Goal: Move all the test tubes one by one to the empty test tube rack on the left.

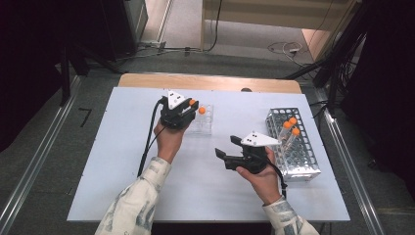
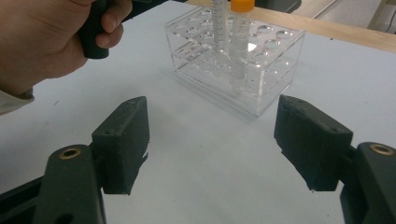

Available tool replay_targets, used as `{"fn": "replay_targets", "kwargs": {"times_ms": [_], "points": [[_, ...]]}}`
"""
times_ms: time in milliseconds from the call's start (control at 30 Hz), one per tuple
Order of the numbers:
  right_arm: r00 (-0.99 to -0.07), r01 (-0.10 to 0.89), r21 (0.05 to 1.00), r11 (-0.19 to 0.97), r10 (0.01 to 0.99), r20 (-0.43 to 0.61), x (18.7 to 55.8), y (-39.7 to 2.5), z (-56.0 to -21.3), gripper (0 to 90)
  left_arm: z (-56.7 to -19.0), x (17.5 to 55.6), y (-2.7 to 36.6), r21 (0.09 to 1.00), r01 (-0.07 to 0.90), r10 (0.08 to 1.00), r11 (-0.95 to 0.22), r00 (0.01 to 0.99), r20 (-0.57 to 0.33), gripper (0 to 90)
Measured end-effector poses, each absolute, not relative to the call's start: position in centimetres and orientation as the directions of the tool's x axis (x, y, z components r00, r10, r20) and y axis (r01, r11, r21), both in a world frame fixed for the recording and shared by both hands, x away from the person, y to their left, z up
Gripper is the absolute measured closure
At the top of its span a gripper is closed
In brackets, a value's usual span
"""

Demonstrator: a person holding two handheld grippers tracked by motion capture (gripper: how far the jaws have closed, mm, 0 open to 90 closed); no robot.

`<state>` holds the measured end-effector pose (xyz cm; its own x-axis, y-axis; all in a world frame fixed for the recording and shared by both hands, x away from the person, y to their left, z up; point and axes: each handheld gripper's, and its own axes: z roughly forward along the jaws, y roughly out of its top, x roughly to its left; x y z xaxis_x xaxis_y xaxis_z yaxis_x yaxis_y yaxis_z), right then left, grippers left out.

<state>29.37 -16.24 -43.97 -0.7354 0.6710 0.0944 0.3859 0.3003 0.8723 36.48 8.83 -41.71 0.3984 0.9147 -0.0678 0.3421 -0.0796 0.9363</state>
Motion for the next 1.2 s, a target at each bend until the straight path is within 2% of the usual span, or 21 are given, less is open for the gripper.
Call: {"fn": "replay_targets", "kwargs": {"times_ms": [533, 633, 1000, 1067, 1200], "points": [[-0.736, 0.387, 0.871, 0.304, 0.67, 0.093, 29.35, -16.14, -44.05, 25.2, -42.51, 36.53, 8.57, 0.929, 0.361, 0.914, -0.079, 0.398, -0.077, 68.5], [-0.737, 0.385, 0.871, 0.305, 0.669, 0.092, 29.37, -16.14, -44.06, 25.2, -42.46, 36.53, 8.6, 0.93, 0.362, 0.914, -0.071, 0.397, -0.085, 65.0], [-0.737, 0.385, 0.871, 0.304, 0.67, 0.092, 29.36, -16.14, -44.06, 25.2, -42.12, 36.33, 8.89, 0.93, 0.365, 0.911, -0.042, 0.396, -0.115, 61.7], [-0.736, 0.386, 0.872, 0.303, 0.671, 0.092, 29.35, -16.16, -44.05, 25.2, -42.02, 36.22, 8.89, 0.929, 0.368, 0.913, -0.035, 0.39, -0.12, 55.4], [-0.733, 0.384, 0.874, 0.299, 0.675, 0.091, 29.34, -16.31, -43.96, 25.0, -41.71, 35.87, 8.87, 0.926, 0.378, 0.921, -0.014, 0.365, -0.135, 33.8]]}}
